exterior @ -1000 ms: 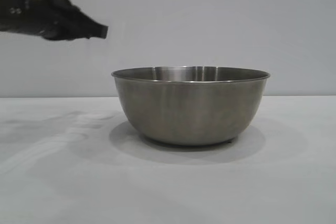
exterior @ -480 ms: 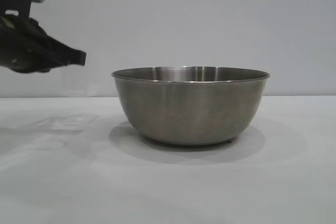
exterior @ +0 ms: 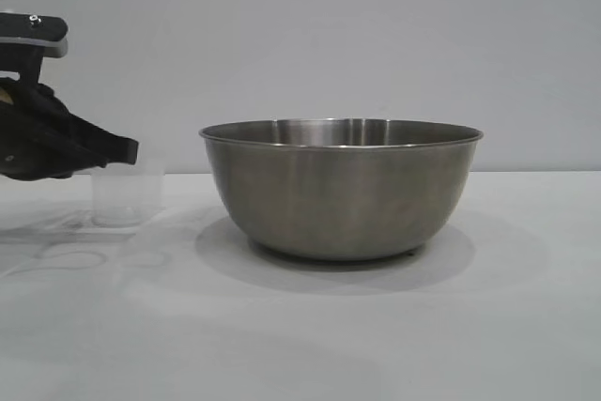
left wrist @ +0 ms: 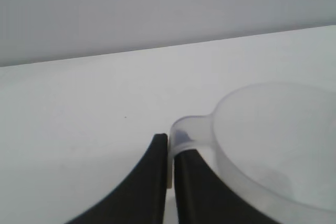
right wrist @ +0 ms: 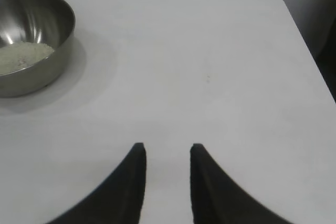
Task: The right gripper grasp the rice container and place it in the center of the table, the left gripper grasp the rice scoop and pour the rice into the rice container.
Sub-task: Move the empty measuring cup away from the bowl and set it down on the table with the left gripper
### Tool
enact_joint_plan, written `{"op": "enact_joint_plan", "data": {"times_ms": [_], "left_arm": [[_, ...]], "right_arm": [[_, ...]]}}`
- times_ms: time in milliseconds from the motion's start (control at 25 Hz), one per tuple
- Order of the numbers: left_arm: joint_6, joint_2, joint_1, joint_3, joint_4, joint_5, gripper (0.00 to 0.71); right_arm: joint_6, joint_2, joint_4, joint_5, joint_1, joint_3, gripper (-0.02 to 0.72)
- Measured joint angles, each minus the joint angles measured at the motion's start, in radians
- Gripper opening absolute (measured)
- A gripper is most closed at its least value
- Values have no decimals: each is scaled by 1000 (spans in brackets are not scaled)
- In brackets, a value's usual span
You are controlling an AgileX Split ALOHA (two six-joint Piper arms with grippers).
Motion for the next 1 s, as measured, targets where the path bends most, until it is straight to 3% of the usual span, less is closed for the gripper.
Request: {"op": "enact_joint_plan", "data": {"times_ms": [160, 440, 600, 640, 1000], "left_arm": [[0, 2, 0, 4, 0, -2, 0], [0, 2, 0, 56, 22, -2, 234], [0, -17, 0, 98, 55, -2, 221], [0, -28, 0, 113, 57, -2, 261], [-9, -165, 0, 257, 92, -2, 246]], "right_arm": [[0, 0, 0, 0, 0, 0, 206], [0, 0, 0, 0, 0, 0, 206], [0, 0, 0, 0, 0, 0, 206], [0, 0, 0, 0, 0, 0, 206], [0, 0, 0, 0, 0, 0, 206]]}}
